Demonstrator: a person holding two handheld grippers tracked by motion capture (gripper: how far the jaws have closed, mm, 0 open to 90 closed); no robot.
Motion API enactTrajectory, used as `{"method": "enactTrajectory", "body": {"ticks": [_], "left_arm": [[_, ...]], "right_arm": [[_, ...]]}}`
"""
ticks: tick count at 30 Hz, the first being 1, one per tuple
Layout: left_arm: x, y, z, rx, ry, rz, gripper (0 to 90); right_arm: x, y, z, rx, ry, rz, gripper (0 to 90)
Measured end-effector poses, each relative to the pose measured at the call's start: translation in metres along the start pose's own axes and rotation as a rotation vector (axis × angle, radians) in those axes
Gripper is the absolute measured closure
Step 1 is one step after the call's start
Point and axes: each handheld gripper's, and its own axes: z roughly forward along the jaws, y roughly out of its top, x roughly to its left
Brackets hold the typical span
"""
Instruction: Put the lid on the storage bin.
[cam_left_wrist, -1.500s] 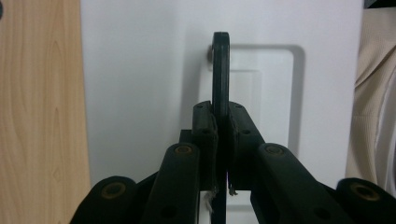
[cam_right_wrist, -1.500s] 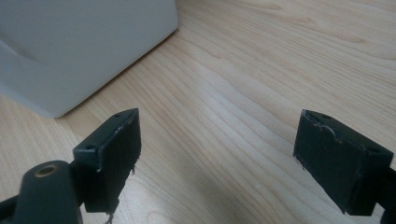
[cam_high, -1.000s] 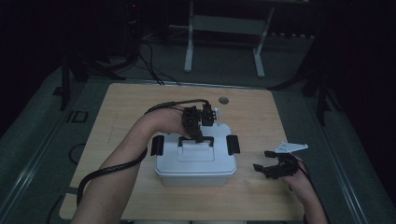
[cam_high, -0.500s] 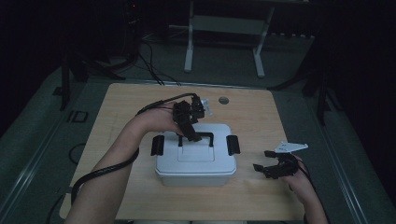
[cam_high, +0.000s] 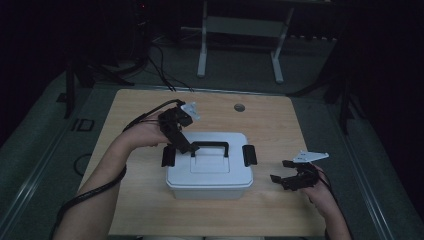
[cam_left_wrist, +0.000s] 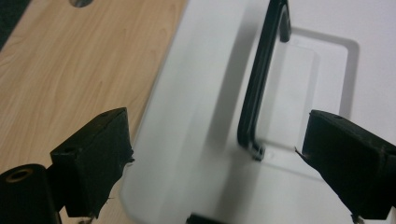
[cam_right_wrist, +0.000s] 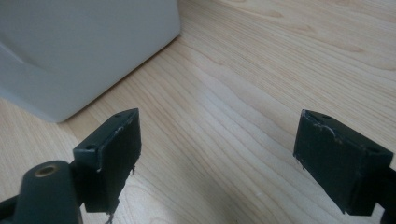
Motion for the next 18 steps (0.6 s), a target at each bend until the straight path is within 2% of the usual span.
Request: {"method": "enactTrajectory", "body": {"ticks": [2,3,5,7,9,11,15,18], "left_arm": [[0.001,-0.008,-0.003,-0.020,0.041,-0.004,8.0],[0.001,-0.011,-0.005,-0.030,0.040,-0.009,8.0],[0.001,-0.019,-0.007,-0.052,0.077,-0.012,8.0],[0.002,-0.030,-0.010,-0.067,0.095,-0.031,8.0],[0.003,-0.032,-0.010,-0.070,0.098,-0.036,8.0],[0.004,-0.042,-0.012,-0.086,0.113,-0.053,8.0],[0.006,-0.058,-0.017,-0.113,0.102,-0.098,8.0],[0.007,-0.073,-0.022,-0.122,0.125,-0.114,8.0]], "right_arm": [[0.001,0.001,0.000,-0.002,0.001,-0.003,14.8],[0.001,0.001,0.001,-0.001,0.000,-0.004,14.8],[0.002,0.002,0.002,-0.003,0.001,-0.004,14.8],[0.001,0.001,0.002,-0.003,0.000,-0.001,14.8],[0.001,0.001,0.003,-0.002,-0.003,0.002,14.8],[0.001,0.001,0.003,0.000,-0.005,0.004,14.8],[0.002,0.000,0.003,-0.002,-0.006,0.004,14.8],[0.002,-0.001,0.003,0.001,-0.009,0.004,14.8]]}}
